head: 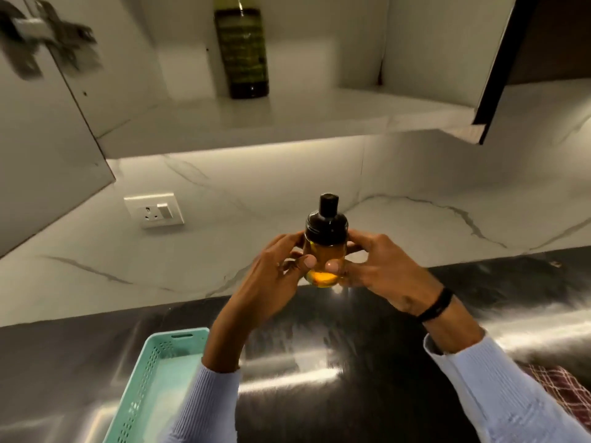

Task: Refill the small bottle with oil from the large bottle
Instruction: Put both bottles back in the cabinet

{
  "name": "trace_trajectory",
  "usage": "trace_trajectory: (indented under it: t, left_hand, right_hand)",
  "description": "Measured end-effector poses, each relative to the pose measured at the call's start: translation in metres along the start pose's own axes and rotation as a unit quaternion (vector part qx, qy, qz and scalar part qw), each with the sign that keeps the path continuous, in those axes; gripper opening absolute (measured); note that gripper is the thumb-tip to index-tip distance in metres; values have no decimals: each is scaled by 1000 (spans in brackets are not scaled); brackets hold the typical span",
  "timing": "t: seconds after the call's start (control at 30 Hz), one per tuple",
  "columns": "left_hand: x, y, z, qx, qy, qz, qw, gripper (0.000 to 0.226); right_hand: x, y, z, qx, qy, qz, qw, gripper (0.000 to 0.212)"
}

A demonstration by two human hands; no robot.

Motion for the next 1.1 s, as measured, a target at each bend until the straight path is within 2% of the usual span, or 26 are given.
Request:
trace_trajectory:
  t: [0.13,0.33,0.43,0.53,0.67,0.83,1.1]
  left_hand:
    - [74,2,-37,55,-30,43,997,31]
    - [152,0,-82,133,-64,61,987,46]
    - [176,-6,-100,150,-75,65,984,36]
    - [195,-18,-114,148,-75,61,984,29]
    - [202,-52,-126,133,-70,33,988,32]
    - [194,-97,-132,94,-44,-10,995,37]
    - [178,-130,-122,71,-18,-67,995,18]
  right_hand:
    - [-72,-8,-27,-24,26,-19,999,65]
    - [-160,-21,-52,-52,44,-54,996,65]
    - [-184,-32,-61,-59,37,-47,996,69]
    - [-201,-51,-71,-64,51,-37,996,73]
    - [-212,-84,-86,-38,55,-11,998,75]
    - [-209,-111,-92,-26,18,19,999,53]
    - [-187,-134,-98,-9,-7,59,998,57]
Point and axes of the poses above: each hand's wrist, its own y-axis away from the middle knuckle, its own z-axis out of the palm, x = y × z, the point moved 8 cm from there along -y, towards the middle knuckle, and after that the axes turned 10 degrees about -z, right-handed, at the moved point
